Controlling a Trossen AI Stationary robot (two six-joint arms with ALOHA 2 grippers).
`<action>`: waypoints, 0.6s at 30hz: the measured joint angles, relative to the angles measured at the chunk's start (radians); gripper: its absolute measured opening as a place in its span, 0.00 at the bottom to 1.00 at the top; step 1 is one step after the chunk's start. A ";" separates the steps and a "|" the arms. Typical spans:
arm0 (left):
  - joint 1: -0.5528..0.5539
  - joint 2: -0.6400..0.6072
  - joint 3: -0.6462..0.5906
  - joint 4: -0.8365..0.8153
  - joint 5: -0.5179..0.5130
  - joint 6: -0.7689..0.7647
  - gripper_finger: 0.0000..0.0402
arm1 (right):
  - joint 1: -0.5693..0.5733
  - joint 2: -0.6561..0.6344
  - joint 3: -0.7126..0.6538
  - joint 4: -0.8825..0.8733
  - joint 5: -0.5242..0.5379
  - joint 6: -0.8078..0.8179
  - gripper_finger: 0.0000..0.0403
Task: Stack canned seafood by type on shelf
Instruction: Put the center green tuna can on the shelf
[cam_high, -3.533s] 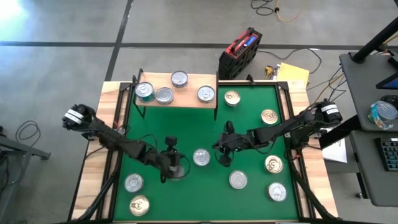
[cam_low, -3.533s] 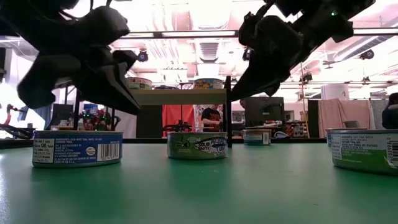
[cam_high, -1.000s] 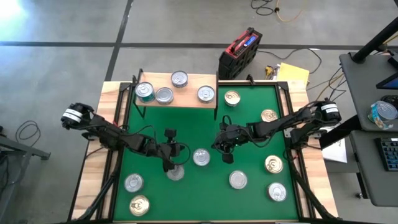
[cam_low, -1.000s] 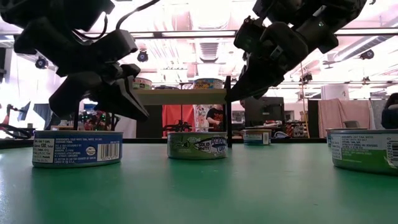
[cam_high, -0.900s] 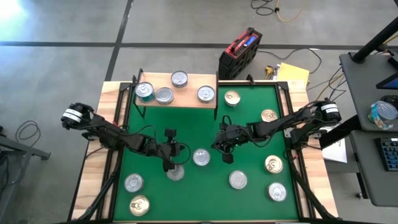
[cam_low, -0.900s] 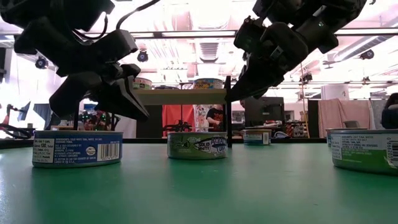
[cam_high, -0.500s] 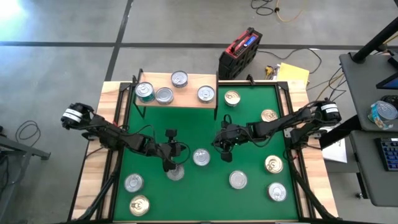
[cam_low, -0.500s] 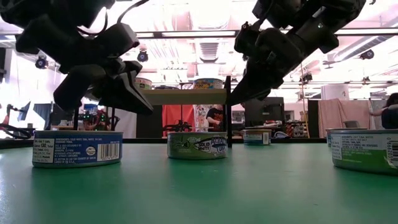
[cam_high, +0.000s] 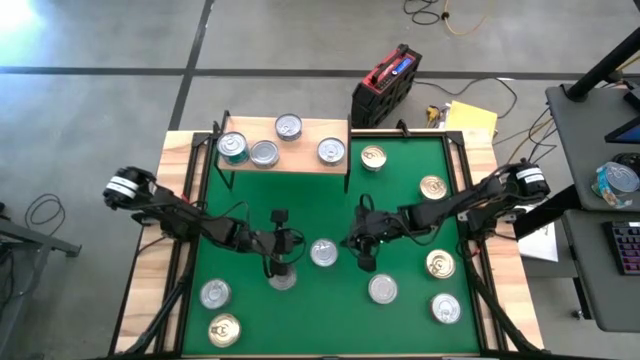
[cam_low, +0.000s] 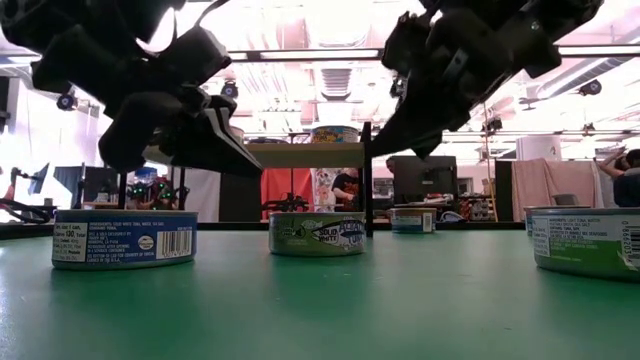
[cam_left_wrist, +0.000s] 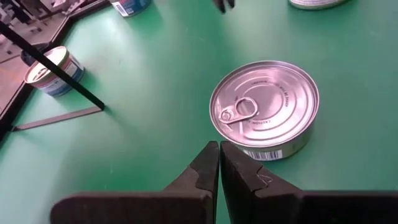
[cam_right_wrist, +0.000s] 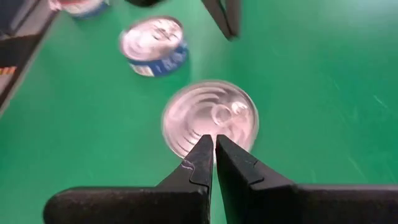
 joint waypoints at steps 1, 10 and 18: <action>0.000 0.004 0.000 0.005 0.000 -0.002 0.00 | 0.006 0.000 0.000 0.016 0.000 -0.006 0.03; -0.002 0.039 0.001 0.057 0.029 -0.004 0.00 | 0.031 0.049 -0.005 0.150 0.003 -0.065 0.03; -0.005 0.042 0.004 0.066 0.047 -0.004 0.00 | 0.030 0.186 -0.005 0.283 0.109 -0.034 0.03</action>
